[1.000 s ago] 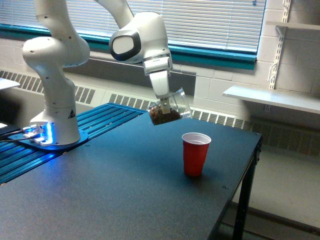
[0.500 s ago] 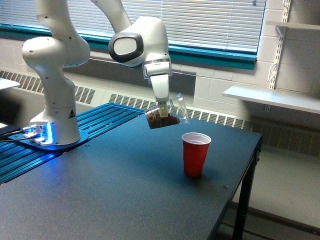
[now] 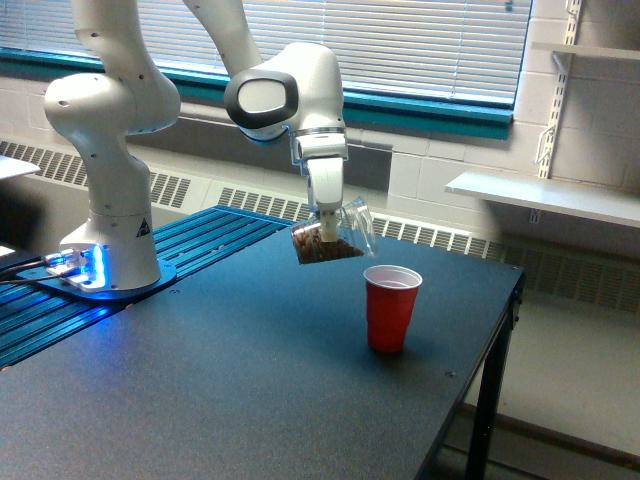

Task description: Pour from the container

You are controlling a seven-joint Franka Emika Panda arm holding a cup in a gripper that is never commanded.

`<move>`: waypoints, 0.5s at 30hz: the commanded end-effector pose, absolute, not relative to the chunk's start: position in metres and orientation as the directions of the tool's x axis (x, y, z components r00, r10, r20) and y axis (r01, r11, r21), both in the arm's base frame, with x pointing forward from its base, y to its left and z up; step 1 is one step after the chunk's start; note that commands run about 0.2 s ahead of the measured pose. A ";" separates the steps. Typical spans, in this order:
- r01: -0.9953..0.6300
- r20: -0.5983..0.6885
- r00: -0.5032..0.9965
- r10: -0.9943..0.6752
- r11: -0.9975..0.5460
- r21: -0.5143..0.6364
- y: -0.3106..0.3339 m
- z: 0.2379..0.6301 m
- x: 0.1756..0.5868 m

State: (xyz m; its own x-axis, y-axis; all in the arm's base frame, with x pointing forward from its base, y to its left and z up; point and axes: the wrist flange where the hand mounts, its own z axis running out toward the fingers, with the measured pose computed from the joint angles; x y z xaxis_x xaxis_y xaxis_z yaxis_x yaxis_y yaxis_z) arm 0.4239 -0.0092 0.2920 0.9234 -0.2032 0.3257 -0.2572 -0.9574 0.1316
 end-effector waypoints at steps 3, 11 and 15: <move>-0.276 0.344 0.915 -0.210 -0.949 0.155 0.000 0.298 0.435; -0.254 0.337 0.925 -0.177 -0.947 0.198 0.006 0.298 0.442; -0.237 0.333 0.930 -0.155 -0.946 0.221 0.009 0.298 0.445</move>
